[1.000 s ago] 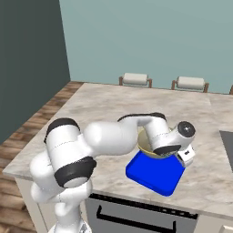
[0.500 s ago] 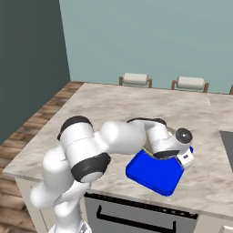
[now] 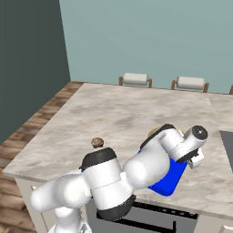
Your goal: Place the bowl with cake and the cupcake onto the tray.
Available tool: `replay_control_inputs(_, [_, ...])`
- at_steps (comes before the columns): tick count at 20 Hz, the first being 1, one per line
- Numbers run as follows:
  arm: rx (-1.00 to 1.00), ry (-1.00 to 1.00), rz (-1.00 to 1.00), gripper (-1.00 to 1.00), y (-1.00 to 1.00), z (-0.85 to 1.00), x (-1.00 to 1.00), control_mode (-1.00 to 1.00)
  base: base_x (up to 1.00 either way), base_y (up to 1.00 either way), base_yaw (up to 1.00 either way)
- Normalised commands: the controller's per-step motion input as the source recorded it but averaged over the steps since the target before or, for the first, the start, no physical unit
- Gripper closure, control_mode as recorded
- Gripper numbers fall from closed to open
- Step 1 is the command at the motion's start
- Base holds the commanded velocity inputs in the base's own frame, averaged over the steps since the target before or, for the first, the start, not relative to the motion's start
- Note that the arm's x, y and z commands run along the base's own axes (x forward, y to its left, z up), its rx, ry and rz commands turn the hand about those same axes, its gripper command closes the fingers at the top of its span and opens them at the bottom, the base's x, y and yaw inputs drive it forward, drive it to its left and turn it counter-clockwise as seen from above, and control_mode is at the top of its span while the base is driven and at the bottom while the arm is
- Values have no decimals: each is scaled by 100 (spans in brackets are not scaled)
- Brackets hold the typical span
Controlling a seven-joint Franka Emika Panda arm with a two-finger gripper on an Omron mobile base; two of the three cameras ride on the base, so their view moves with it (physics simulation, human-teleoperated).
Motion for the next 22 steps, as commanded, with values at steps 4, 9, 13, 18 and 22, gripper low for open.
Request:
replay_control_inputs(4, [1,0,0,-100,-1,24,0,-100,0,0,0])
replay_control_inputs(9, [3,-2,-1,-100,-5,37,-2,-100,0,0,0])
replay_control_inputs(13, [4,-1,-2,-100,-8,62,-16,-100,0,0,0])
replay_control_inputs(18, [1,-3,0,-100,2,60,-59,-100,0,0,0])
replay_control_inputs(22, [0,-11,0,-100,44,20,-100,-100,0,0,0])
